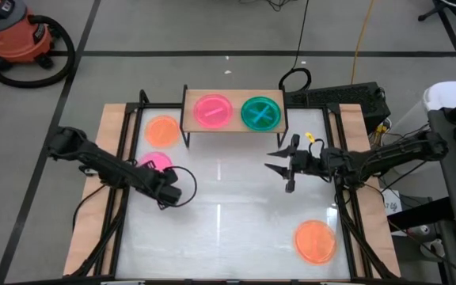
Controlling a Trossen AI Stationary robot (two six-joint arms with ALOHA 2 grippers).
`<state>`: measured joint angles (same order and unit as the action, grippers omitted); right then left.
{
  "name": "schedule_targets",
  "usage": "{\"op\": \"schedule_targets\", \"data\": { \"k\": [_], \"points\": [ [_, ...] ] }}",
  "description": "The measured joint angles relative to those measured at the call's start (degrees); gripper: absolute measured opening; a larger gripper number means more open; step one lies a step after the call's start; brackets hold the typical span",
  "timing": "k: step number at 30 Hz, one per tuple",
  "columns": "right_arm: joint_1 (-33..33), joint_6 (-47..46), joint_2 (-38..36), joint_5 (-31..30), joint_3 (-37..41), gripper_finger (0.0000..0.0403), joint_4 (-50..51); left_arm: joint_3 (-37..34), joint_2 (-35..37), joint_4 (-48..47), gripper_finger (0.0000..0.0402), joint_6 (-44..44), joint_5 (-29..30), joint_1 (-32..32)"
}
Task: Place and stack plates onto a shelf
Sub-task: Stack the pink plate on top of the pink plate on the shelf
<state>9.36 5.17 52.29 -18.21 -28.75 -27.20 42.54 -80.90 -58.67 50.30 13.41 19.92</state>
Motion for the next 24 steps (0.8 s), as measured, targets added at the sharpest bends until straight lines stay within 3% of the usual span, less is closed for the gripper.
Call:
{"op": "schedule_targets", "data": {
  "k": [7,19,24],
  "points": [
    [2.6,-0.2,0.0,-3.0,0.0,0.0153,0.0,-0.8,-0.5,2.0,0.0161,1.1,0.8,1.5],
    [5.1,-1.5,0.0,-5.7,0.0,0.0153,0.2,-10.0,-0.1,7.0,0.0158,4.2,1.9,1.0],
    [5.4,-1.5,0.2,-7.5,-0.1,0.0153,0.4,-9.1,-0.3,7.7,0.0101,1.7,2.1,1.6]
  ]
}}
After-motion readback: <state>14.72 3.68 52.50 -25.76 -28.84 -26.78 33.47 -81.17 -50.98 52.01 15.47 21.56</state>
